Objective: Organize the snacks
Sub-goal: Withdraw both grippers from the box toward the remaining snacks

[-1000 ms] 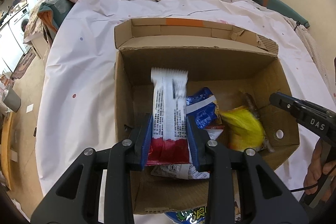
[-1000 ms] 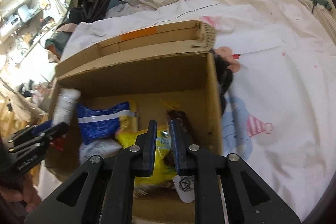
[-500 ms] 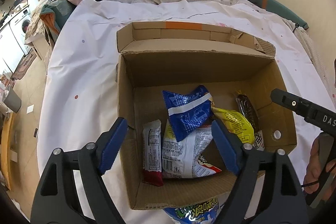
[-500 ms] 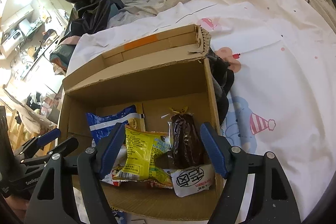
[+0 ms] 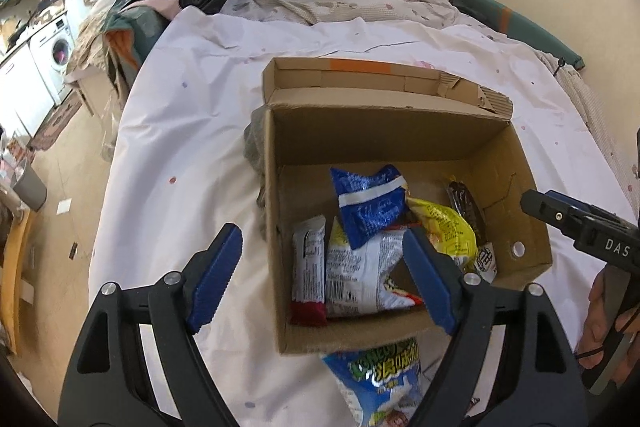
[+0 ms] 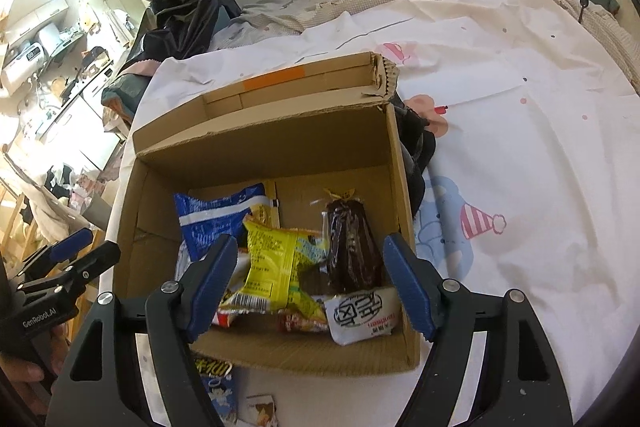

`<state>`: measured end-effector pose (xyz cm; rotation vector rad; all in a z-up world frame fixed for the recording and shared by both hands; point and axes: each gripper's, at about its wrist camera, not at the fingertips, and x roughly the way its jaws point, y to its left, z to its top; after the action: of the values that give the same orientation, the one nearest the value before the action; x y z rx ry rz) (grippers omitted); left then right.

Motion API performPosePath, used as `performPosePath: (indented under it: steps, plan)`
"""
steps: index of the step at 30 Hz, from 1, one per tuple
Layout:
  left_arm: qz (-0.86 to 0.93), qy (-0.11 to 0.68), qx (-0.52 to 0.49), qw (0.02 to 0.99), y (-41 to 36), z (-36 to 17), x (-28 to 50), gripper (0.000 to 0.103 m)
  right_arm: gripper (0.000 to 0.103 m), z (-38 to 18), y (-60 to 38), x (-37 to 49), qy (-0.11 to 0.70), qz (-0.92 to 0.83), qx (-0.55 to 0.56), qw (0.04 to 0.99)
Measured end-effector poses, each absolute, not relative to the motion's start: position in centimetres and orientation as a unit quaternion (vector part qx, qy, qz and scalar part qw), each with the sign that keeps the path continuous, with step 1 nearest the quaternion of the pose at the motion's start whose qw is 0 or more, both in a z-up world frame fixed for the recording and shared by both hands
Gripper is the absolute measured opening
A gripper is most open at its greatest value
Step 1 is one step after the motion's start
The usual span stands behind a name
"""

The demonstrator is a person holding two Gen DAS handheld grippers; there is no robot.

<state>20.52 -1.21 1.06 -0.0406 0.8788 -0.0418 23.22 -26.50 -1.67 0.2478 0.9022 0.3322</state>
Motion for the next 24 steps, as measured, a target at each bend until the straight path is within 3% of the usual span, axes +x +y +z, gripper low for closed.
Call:
performPosePath:
  steps: [24]
  plan:
    - [0.015, 0.507, -0.080, 0.858, 2.0, -2.5, 14.8, 0.080, 0.078, -4.8, -24.7, 15.9, 0.502, 0.180, 0.148, 0.833]
